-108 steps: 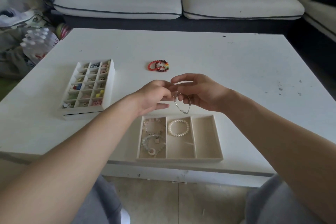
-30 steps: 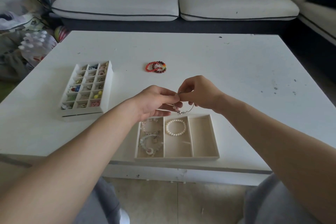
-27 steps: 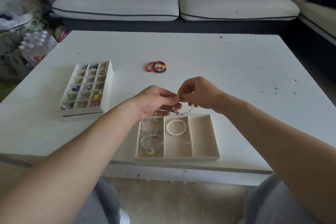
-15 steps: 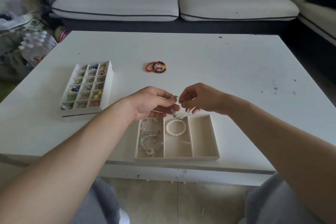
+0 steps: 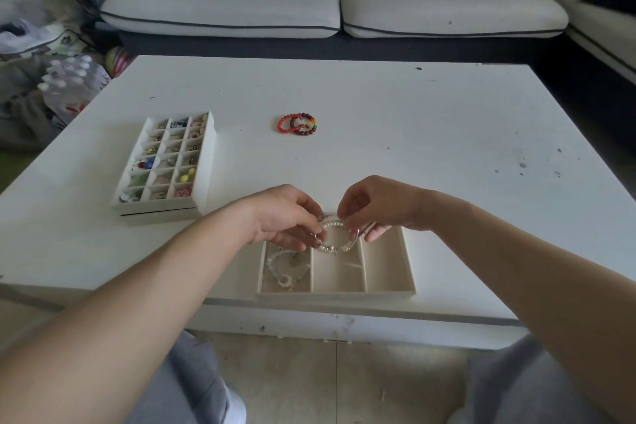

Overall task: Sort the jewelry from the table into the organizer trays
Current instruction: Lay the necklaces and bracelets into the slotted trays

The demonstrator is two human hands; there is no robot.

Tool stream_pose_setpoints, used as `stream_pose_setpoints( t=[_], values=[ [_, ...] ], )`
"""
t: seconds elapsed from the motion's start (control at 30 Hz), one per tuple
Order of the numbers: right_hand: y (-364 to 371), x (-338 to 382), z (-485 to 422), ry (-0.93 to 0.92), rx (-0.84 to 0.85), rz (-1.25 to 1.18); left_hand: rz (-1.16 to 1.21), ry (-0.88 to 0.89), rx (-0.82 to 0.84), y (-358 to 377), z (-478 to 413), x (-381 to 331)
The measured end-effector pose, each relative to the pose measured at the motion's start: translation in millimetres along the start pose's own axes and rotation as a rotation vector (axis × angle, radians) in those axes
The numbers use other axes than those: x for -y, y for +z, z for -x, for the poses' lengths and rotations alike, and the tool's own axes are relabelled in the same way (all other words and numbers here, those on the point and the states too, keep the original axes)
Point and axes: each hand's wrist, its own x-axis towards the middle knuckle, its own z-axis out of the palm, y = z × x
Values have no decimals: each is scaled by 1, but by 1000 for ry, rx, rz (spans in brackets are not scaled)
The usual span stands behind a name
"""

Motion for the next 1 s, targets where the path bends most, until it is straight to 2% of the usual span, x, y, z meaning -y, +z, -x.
stream_pose_setpoints(
  t=[0.27, 0.53, 0.73, 1.0],
  values=[
    [20, 4, 7, 31, 106, 115, -215, -21, 24, 18, 3, 13],
    [31, -2, 8, 48, 167, 199, -282, -28, 47, 28, 5, 24],
    [35, 0, 6, 26, 117, 407, -327, 8, -23, 27, 6, 22],
    [35, 4, 6, -9, -36, 619, -342, 17, -78, 30, 7, 20]
  ],
)
